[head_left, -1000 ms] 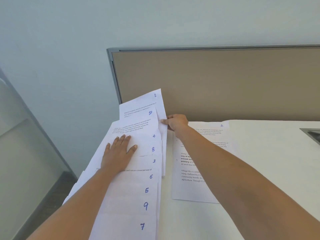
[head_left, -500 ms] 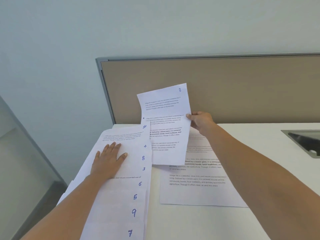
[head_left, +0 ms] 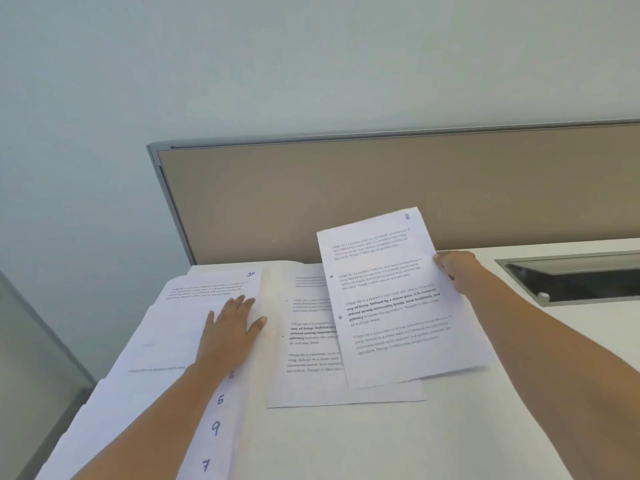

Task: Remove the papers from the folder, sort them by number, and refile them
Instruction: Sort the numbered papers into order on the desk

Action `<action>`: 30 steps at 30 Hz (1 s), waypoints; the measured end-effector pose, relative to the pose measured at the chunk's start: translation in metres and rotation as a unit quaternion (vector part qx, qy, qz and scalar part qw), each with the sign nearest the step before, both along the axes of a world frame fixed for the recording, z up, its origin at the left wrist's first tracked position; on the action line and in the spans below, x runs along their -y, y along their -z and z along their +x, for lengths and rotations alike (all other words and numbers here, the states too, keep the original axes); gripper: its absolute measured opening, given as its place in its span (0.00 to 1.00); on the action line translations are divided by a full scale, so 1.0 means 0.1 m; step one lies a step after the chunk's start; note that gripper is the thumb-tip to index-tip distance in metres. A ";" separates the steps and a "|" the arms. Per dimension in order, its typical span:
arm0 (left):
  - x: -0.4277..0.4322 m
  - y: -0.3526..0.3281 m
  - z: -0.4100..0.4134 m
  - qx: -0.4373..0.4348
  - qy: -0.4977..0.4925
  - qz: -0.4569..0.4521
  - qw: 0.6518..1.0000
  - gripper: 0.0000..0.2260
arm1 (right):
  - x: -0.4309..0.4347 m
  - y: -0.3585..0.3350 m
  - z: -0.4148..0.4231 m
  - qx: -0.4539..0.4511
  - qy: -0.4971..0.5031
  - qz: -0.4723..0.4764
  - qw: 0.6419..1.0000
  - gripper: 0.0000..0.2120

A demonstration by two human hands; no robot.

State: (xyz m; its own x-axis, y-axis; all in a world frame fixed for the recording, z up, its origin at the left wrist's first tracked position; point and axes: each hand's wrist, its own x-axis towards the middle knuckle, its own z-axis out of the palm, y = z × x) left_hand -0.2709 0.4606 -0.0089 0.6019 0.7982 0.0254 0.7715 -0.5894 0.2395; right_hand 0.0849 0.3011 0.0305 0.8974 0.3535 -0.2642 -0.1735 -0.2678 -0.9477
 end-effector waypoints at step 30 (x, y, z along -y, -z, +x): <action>1.36 0.29 0.64 0.114 0.065 0.147 0.980 0.18 | 0.90 0.56 -0.39 0.438 -0.288 -0.329 0.785 0.22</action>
State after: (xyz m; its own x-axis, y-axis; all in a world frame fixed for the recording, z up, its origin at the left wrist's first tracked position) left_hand -0.2071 0.3244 -0.0380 0.6506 0.6531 0.3875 0.6313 -0.7488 0.2022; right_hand 0.0457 0.2114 -0.0253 0.5772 0.8136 0.0697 0.7982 -0.5442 -0.2582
